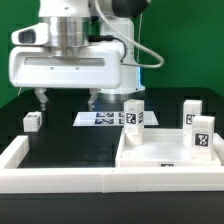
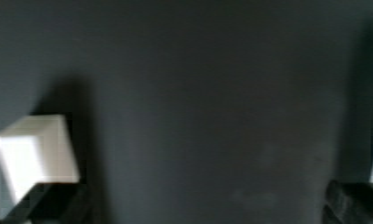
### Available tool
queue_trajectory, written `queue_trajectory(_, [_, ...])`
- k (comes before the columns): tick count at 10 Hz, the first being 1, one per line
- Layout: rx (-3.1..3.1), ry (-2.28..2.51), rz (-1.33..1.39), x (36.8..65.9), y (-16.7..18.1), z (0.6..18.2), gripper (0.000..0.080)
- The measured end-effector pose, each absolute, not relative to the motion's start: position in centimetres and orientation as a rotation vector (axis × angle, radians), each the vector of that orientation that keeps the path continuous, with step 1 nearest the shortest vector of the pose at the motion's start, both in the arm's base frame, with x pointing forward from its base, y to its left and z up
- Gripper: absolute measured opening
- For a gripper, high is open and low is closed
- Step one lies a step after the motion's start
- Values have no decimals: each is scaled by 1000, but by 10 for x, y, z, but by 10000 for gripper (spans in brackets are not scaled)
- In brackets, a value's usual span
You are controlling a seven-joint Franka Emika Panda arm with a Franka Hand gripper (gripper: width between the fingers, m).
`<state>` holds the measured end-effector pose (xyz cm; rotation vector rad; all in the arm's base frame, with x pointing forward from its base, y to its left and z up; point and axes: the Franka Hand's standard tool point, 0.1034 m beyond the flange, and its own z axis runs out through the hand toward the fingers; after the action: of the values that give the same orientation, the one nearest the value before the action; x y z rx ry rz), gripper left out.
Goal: Assemble square table
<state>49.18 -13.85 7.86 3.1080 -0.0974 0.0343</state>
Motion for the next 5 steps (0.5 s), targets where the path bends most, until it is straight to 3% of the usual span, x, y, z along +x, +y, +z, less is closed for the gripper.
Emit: queue_trajectory(5, [3091, -152, 35, 484, -183, 80, 649])
